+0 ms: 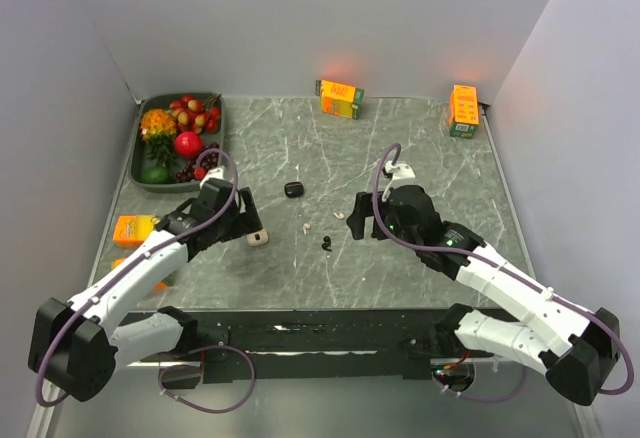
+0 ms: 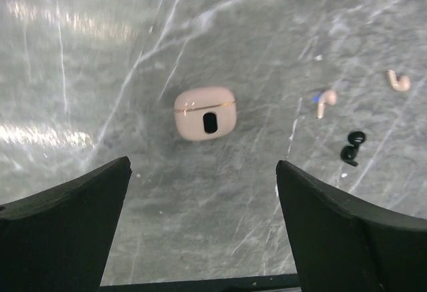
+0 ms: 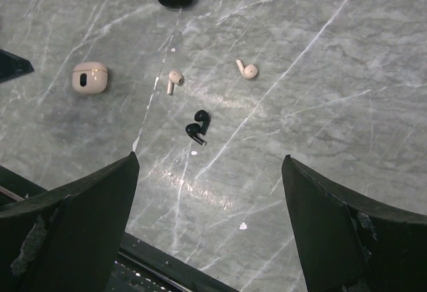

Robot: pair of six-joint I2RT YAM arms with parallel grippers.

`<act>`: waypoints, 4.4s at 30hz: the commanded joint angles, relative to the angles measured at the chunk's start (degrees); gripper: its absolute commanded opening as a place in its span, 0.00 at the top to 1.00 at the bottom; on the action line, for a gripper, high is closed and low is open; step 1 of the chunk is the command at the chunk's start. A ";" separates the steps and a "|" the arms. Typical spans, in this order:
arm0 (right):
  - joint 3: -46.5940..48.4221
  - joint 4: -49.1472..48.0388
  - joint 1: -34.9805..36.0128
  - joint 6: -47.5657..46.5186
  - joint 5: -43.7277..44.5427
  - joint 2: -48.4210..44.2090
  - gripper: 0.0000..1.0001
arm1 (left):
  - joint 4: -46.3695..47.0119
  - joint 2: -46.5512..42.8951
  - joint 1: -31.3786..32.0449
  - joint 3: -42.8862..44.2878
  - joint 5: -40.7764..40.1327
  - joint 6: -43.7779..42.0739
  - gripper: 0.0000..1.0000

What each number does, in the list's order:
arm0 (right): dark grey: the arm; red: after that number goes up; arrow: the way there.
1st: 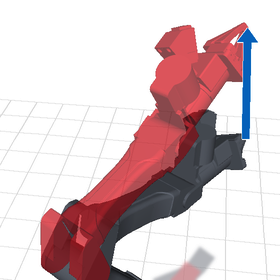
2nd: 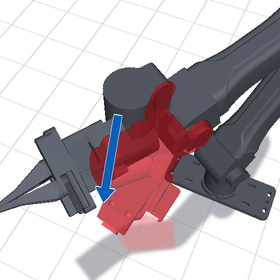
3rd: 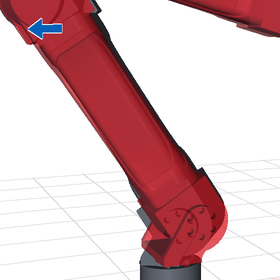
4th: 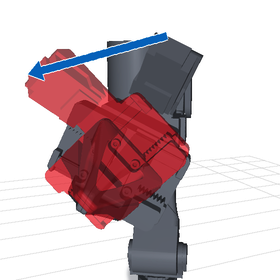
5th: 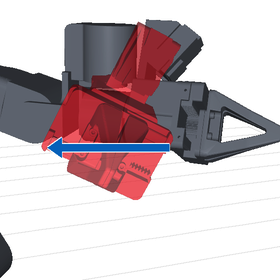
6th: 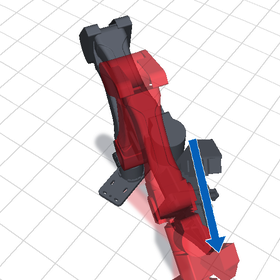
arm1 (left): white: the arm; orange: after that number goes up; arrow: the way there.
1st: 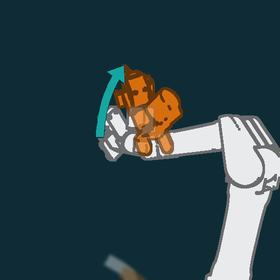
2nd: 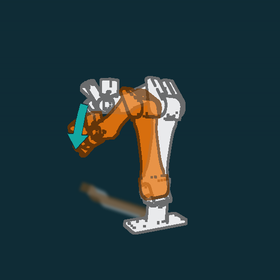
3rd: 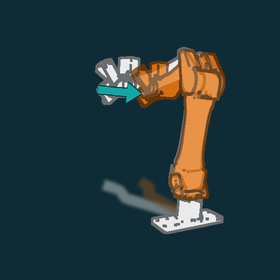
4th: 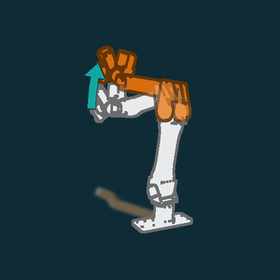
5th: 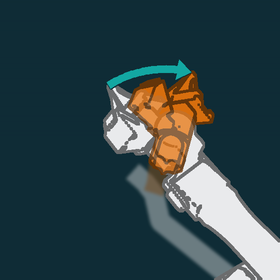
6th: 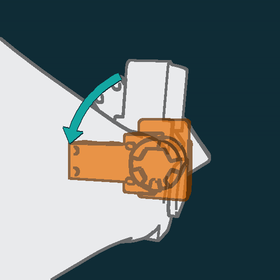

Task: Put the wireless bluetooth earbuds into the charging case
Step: Pick up the charging case at the center of the board.

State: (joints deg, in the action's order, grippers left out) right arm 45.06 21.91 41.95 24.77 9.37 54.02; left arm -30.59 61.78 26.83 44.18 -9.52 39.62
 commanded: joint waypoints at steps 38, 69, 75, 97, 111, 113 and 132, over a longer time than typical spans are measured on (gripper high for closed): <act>2.32 -3.36 -0.12 1.24 -4.71 3.46 0.04 | -1.67 23.12 10.53 6.00 -16.50 18.57 0.04; 0.73 -1.43 -0.03 0.80 -3.74 2.41 0.03 | 7.47 28.49 8.24 1.96 -12.19 14.96 0.32; 0.82 -1.52 -0.12 0.80 -3.48 2.49 0.03 | 7.03 28.40 8.24 1.87 -12.10 14.09 0.36; -0.32 -2.49 -0.12 1.15 -3.65 2.85 0.03 | 5.81 26.99 8.50 -0.24 -10.96 15.05 0.27; -1.55 -3.19 -0.03 1.33 -3.65 2.23 0.03 | 2.90 26.99 10.26 0.38 -12.01 16.46 0.24; -1.73 -3.28 -0.12 1.15 -3.48 2.23 0.03 | 3.25 27.16 10.26 -0.06 -12.19 16.55 0.27; 6.34 3.48 -0.03 0.98 -5.14 -2.69 0.03 | 26.59 4.90 10.35 -10.76 -2.98 2.77 0.99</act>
State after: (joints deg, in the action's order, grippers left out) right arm 44.84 23.27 41.95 25.87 4.84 54.33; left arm -18.81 80.42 36.86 39.11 -21.23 50.78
